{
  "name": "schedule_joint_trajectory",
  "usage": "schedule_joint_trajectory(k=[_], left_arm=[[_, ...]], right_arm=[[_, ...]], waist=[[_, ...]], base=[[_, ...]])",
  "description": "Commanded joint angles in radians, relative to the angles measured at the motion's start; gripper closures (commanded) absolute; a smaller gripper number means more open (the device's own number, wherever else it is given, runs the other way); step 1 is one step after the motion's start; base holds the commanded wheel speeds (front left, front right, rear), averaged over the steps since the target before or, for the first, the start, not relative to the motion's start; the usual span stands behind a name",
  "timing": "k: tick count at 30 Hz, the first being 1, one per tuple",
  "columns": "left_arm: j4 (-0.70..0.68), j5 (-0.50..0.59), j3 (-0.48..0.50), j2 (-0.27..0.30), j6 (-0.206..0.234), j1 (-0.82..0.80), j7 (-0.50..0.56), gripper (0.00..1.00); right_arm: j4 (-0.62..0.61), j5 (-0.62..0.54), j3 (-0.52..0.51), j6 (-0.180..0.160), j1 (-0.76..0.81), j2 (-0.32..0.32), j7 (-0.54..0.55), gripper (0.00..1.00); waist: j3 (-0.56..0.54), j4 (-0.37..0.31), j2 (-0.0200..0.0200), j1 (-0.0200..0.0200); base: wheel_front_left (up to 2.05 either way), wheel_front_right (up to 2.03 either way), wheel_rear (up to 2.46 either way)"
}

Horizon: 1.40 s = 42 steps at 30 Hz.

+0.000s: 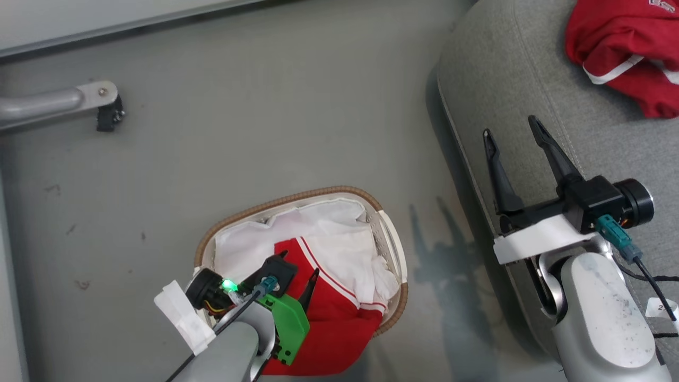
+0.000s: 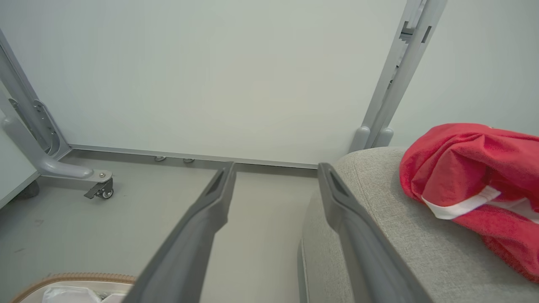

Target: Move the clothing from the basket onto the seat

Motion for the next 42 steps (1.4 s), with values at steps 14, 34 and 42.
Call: schedule_joint_trajectory(k=[14, 34, 42], left_arm=[[0.237, 0.014, -0.072, 0.008, 0.009, -0.252, 0.009, 0.00], [0.347, 0.008, -0.086, 0.051, 0.125, -0.387, 0.055, 0.00], [0.357, 0.005, -0.103, 0.065, 0.139, -0.382, 0.175, 0.11]], right_arm=[[-0.180, 0.080, 0.058, -0.001, -0.155, -0.002, -0.002, 0.00], [-0.243, 0.144, 0.074, -0.001, -0.195, -0.002, -0.002, 0.00], [-0.245, 0.157, 0.075, -0.001, -0.195, -0.002, -0.002, 0.00]], waist=[[0.443, -0.168, 0.0000, 0.0000], [0.566, -0.211, 0.0000, 0.0000], [0.577, -0.229, 0.0000, 0.0000]], base=[[0.00, 0.00, 0.00], [0.00, 0.00, 0.00], [0.00, 0.00, 0.00]])
